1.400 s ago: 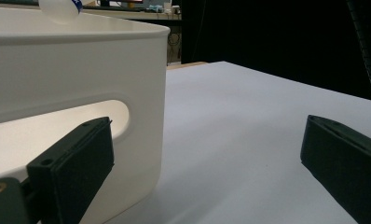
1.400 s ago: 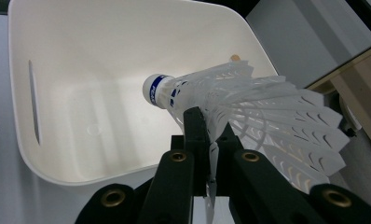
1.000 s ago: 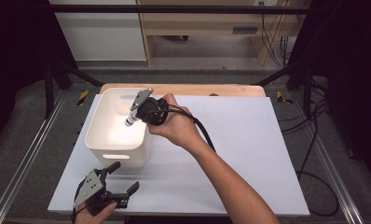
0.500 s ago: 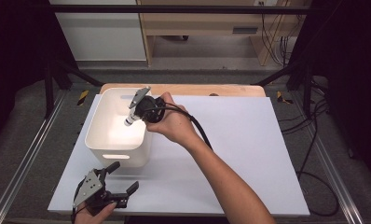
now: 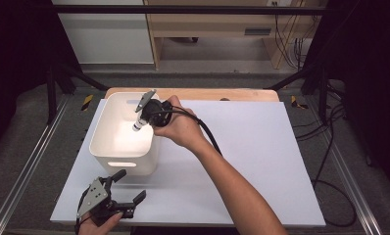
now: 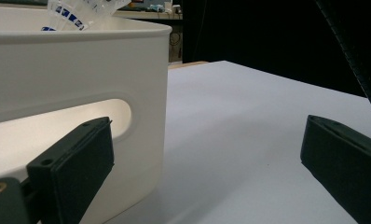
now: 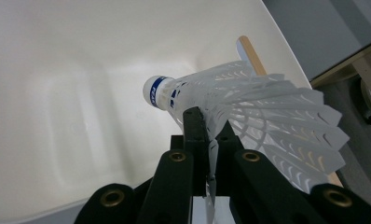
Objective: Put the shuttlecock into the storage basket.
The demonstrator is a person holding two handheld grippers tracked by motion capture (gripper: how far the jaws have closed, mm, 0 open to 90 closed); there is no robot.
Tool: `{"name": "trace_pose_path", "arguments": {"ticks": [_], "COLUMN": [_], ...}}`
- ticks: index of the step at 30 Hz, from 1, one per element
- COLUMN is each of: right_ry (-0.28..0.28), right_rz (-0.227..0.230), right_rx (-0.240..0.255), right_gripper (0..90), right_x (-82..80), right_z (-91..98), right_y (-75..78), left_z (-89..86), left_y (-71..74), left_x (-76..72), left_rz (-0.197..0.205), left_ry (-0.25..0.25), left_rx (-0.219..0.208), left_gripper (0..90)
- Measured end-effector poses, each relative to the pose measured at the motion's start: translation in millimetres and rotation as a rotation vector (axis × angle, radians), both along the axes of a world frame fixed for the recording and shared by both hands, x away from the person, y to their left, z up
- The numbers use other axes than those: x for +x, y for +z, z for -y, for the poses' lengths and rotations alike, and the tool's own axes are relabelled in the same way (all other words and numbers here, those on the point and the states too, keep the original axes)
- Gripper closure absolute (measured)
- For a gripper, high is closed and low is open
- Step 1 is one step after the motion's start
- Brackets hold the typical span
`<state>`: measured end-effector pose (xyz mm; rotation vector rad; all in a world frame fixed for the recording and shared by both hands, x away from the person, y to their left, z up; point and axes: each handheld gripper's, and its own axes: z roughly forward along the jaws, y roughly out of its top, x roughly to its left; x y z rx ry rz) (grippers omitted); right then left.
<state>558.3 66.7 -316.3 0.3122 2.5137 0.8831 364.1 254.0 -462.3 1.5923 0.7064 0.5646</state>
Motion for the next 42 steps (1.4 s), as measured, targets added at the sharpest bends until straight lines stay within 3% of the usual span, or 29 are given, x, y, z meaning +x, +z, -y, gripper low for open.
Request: {"name": "trace_pose_path", "arguments": {"ticks": [38,40,42], "right_ry": [0.024,0.025,0.012], "right_rz": [0.000,-0.001,-0.011], "right_rx": [-0.050,-0.052,-0.043], "right_gripper": [88.0,86.2,72.2], "right_x": [1.6,1.9,3.2], "right_z": [-12.1,-12.8,-13.7], "right_y": [-5.1,-5.4,-6.4], "left_z": [-0.2,-0.3,-0.2], "left_y": [0.0,0.0,0.1], "left_x": [0.0,0.0,0.0], "left_rz": [0.000,0.000,0.000], "left_ry": [0.002,0.001,0.001], "left_rx": [-0.004,-0.004,-0.004], "left_gripper": [2.6,2.6,2.6]}}
